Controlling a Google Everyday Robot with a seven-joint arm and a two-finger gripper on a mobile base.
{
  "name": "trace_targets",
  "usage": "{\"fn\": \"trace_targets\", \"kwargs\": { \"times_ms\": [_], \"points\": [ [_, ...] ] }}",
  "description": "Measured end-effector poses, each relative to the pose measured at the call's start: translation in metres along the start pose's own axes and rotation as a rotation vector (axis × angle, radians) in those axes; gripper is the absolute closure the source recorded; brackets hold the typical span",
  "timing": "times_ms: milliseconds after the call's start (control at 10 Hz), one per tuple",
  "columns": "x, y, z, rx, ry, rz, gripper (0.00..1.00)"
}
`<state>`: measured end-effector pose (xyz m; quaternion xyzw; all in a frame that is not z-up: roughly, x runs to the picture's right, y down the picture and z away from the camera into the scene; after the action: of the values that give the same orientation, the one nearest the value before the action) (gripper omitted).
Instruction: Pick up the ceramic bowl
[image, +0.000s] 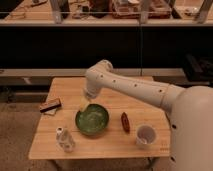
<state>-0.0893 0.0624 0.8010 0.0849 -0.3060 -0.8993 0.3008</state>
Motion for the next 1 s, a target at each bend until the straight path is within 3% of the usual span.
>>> {"fn": "trace_targets", "kwargs": {
  "times_ms": [200, 300, 800, 1000],
  "points": [
    [-0.022, -0.01, -0.005, 0.038, 0.042, 0.131, 0.2],
    [-0.026, -0.014, -0.006, 0.05, 0.053, 0.163, 0.2],
    [-0.025, -0.014, -0.005, 0.057, 0.053, 0.169, 0.2],
    [-0.047, -0.001, 0.003, 0.099, 0.015, 0.281, 0.2]
  ]
}}
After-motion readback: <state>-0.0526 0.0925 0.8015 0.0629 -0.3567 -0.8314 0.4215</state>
